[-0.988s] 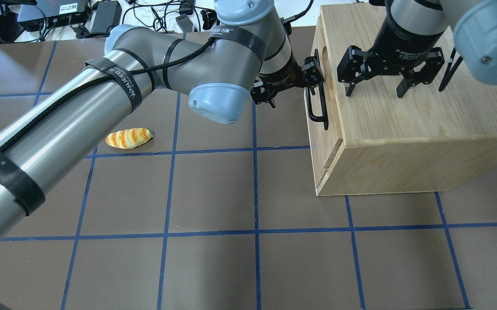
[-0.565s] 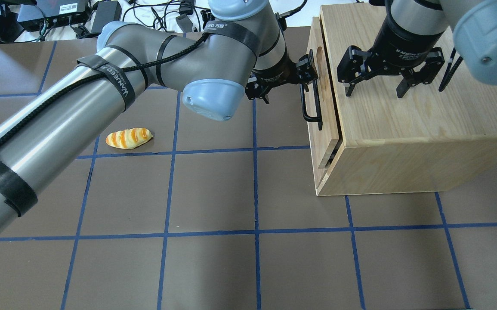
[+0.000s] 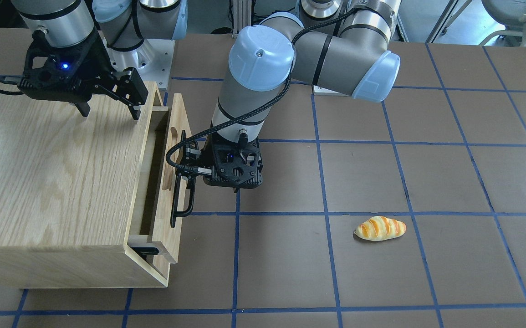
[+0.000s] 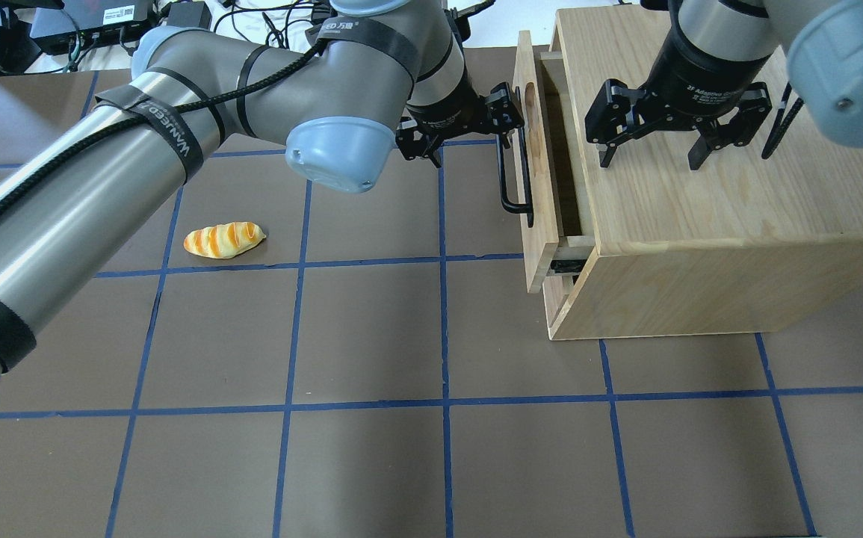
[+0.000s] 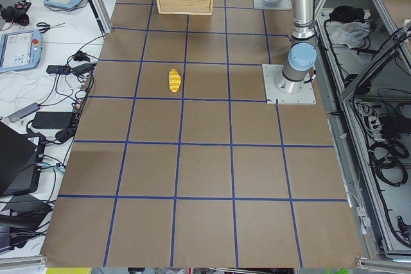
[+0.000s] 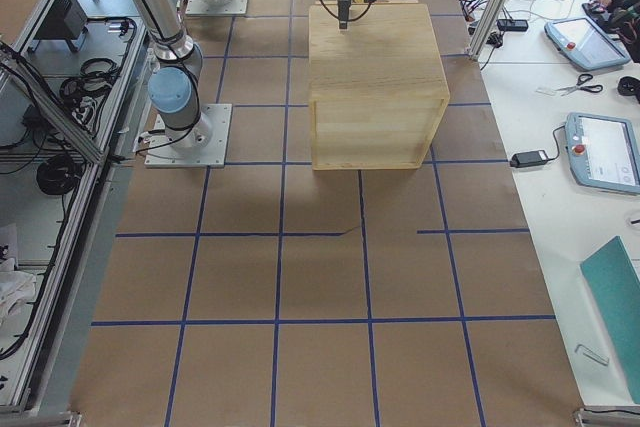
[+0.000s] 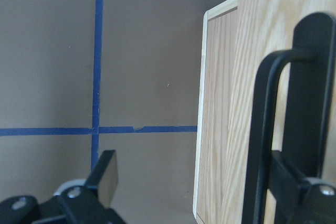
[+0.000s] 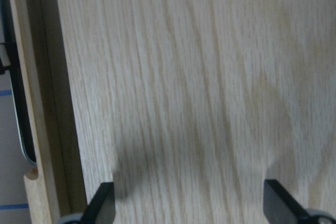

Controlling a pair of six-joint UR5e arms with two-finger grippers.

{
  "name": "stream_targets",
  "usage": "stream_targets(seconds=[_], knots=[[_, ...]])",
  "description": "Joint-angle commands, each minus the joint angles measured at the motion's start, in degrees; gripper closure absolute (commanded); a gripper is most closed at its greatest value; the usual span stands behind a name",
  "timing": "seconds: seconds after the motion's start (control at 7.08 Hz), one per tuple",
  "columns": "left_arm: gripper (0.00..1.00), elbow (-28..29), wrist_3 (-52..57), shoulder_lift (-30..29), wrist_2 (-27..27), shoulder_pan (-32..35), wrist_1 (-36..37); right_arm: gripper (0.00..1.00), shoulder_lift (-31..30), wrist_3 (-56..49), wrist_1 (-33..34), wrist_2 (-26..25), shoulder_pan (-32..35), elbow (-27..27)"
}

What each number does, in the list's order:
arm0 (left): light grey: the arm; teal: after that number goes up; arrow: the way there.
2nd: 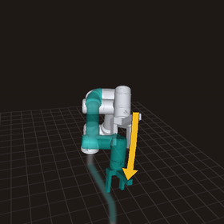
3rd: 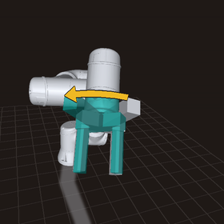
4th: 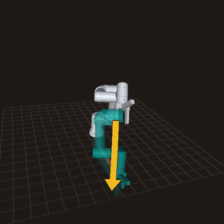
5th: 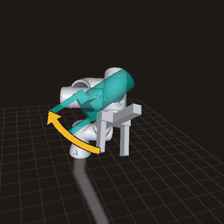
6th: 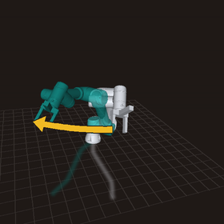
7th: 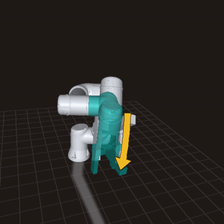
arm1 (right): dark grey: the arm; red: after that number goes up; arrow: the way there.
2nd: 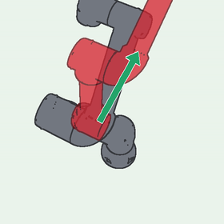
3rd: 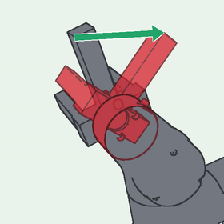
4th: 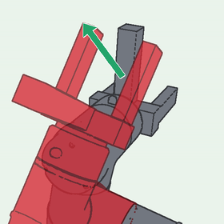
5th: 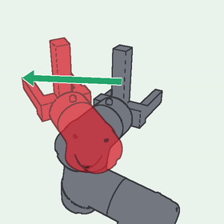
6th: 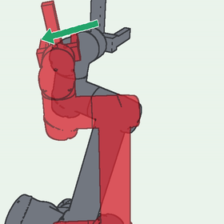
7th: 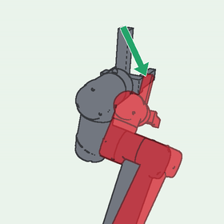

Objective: Open upper drawer
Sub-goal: 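Pull the handle with the left gripper, sliding the drawer out toward the robot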

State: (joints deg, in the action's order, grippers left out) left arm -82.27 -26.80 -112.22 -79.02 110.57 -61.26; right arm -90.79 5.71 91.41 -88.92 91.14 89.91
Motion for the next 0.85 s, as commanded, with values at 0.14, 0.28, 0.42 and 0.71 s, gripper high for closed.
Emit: stream_targets(seconds=[0.14,0.28,0.42,0.71], knots=[[0.00,0.00,2.19,0.42,-2.11,-2.28,-1.48,0.00,0.00,0.00,0.00,-0.03,0.00,0.00],[0.00,0.00,3.58,0.86,-2.11,-3.07,-2.36,0.00,0.00,0.00,0.00,0.06,0.00,0.00],[0.00,0.09,4.47,0.77,-2.11,-3.26,-2.46,0.00,0.00,0.00,0.00,-0.03,0.00,0.00],[0.00,0.00,6.04,1.38,-2.11,-5.45,-3.42,0.00,0.00,0.00,0.00,-0.03,0.00,0.00]])
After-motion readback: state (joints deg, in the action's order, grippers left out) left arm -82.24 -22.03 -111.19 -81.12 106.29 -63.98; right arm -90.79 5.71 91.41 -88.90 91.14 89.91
